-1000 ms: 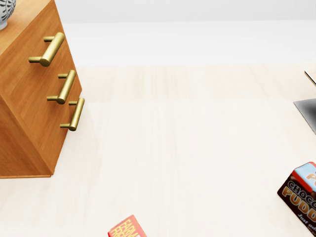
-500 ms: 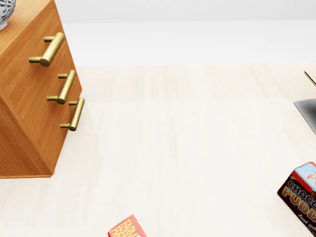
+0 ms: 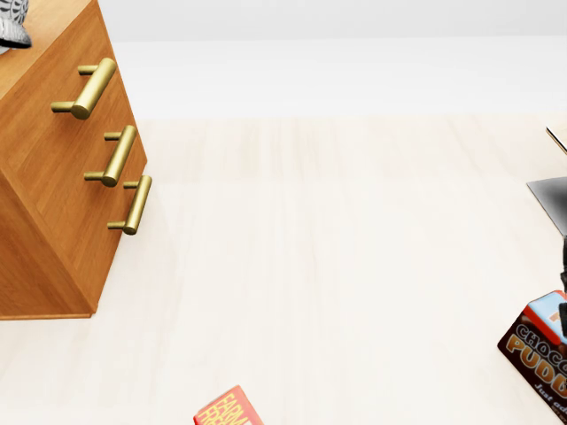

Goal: Close the top drawer of the cabinet and put the bowl on top of it.

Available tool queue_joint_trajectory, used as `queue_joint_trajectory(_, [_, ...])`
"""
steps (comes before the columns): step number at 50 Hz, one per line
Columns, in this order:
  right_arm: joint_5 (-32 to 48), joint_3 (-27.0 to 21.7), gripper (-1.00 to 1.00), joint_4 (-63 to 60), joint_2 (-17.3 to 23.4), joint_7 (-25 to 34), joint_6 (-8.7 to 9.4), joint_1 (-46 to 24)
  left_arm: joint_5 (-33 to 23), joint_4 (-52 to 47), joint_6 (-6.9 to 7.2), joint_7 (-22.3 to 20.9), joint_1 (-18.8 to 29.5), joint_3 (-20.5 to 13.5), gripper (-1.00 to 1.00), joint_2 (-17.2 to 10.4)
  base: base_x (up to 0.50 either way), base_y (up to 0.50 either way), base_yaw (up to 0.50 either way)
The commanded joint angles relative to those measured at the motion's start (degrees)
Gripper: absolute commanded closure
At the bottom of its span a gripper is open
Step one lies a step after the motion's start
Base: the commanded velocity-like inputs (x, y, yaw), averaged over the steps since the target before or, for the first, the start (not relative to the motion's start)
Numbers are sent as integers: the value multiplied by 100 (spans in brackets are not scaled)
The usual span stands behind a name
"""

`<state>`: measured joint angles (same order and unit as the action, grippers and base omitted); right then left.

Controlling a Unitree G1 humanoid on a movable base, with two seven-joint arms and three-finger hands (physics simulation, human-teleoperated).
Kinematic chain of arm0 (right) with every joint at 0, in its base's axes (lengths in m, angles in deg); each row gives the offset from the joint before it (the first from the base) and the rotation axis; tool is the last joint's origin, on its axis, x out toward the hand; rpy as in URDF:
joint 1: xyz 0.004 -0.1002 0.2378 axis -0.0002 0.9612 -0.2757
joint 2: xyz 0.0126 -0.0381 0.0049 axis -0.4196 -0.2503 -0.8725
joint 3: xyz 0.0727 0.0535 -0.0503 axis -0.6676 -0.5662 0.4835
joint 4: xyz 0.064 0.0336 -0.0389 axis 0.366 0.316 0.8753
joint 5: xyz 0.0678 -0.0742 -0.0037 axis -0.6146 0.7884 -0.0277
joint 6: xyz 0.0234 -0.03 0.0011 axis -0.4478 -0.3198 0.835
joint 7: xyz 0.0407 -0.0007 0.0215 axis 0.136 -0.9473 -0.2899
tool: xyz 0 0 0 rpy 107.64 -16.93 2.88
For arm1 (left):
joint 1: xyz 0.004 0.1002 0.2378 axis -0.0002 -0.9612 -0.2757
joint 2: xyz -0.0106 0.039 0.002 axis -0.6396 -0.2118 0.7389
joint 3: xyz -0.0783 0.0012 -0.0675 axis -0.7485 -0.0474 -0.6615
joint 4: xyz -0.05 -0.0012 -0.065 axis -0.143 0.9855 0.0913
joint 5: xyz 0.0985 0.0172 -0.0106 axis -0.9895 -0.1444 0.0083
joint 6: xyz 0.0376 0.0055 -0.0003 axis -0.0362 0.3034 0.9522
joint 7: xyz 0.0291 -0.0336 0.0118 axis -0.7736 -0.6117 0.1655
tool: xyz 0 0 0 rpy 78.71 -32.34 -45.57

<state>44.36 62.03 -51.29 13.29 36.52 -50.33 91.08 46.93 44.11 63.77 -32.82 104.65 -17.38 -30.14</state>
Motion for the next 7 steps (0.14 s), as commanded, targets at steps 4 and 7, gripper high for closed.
queue_joint_trajectory(4, [96, 192, -100, 232, 164, -161, 0, -46, 1637, -2966, 0, -327, -1241, -119, -100, 962, 0, 0, 0])
queue_joint_trajectory(7, [82, 199, -100, 238, 187, -181, 0, -37, 2112, -3366, 0, -243, -1458, -158, -100, 1177, 0, 0, 0])
